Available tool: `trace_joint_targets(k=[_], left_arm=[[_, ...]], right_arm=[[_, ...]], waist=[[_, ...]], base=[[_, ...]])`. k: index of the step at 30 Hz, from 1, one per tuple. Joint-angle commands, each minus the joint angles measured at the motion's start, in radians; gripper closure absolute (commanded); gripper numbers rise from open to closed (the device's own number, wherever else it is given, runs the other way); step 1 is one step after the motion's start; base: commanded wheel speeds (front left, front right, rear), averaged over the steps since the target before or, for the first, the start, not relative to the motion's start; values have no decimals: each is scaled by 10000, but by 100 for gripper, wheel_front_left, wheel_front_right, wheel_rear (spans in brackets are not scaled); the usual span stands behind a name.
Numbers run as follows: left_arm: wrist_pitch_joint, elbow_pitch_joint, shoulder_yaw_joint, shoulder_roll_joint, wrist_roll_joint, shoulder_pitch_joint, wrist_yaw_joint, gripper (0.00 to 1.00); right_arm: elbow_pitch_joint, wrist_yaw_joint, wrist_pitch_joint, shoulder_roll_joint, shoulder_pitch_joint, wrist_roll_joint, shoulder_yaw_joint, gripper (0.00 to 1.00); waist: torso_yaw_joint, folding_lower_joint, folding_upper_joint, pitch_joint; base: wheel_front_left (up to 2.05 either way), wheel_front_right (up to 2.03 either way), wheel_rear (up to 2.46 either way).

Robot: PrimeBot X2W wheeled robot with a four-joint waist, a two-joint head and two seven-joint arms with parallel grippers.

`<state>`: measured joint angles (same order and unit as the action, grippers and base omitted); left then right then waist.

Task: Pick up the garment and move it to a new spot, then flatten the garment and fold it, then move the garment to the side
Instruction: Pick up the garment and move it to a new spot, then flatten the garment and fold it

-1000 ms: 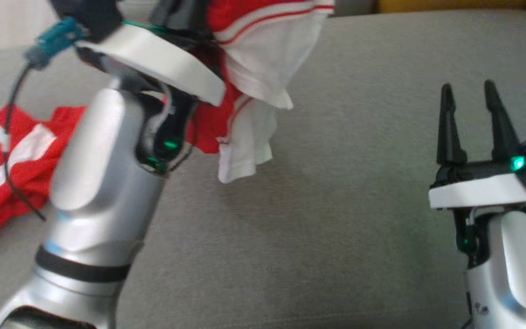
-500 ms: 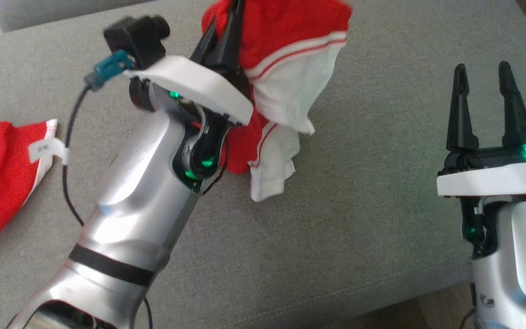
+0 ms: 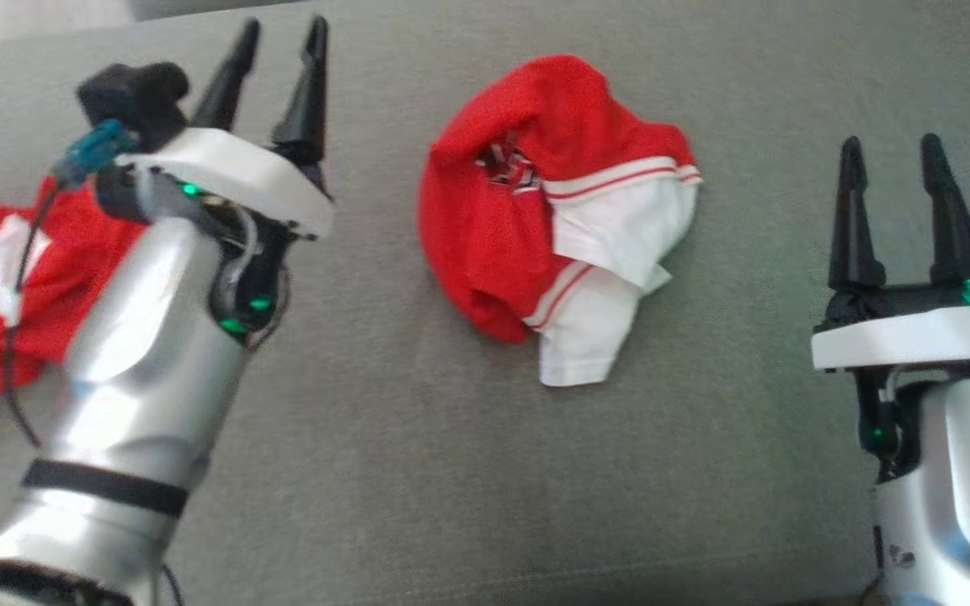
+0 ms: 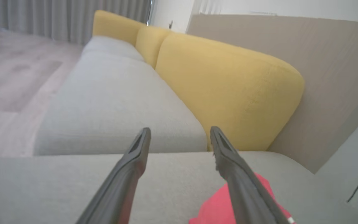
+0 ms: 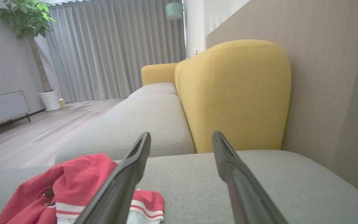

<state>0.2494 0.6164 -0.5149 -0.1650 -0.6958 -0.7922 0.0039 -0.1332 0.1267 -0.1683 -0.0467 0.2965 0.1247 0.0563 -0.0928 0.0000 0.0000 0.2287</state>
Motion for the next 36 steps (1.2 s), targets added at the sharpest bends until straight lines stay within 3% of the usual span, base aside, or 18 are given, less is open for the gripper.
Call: trace_joint_targets(k=[1,6,10,17,27,36], left_arm=[[119,-651,497,-499,444,18,-93,0],[121,-1999,1327,-1030,1542,1728,-193,0],[122,-2815,1922,-1031,2016,2988,-104,0],[123,-4153,3101,-132,2739,5409,-101,0],[123,-4438,3959,706,3499,5662,-768,0],[124,-4137,4007,1012,3781,5439,-1163,0]], right_arm=[[286,40,-30,-35,42,-82,-54,0],[138,40,0,-35,-378,-89,179,0],[26,40,-15,-35,-664,-33,277,0],[-291,40,-6,-35,-1174,117,230,0],[-754,40,556,-35,-941,175,6,0],[-2709,40,1272,-35,-163,765,-294,0]], waist=[[654,0,0,-313],[1355,0,0,-718],[1695,0,0,-970],[2088,0,0,-1319],[2193,0,0,-985],[2368,0,0,-365]], base=[[0,0,0],[0,0,0],[0,0,0],[0,0,0],[0,0,0],[0,0,0]])
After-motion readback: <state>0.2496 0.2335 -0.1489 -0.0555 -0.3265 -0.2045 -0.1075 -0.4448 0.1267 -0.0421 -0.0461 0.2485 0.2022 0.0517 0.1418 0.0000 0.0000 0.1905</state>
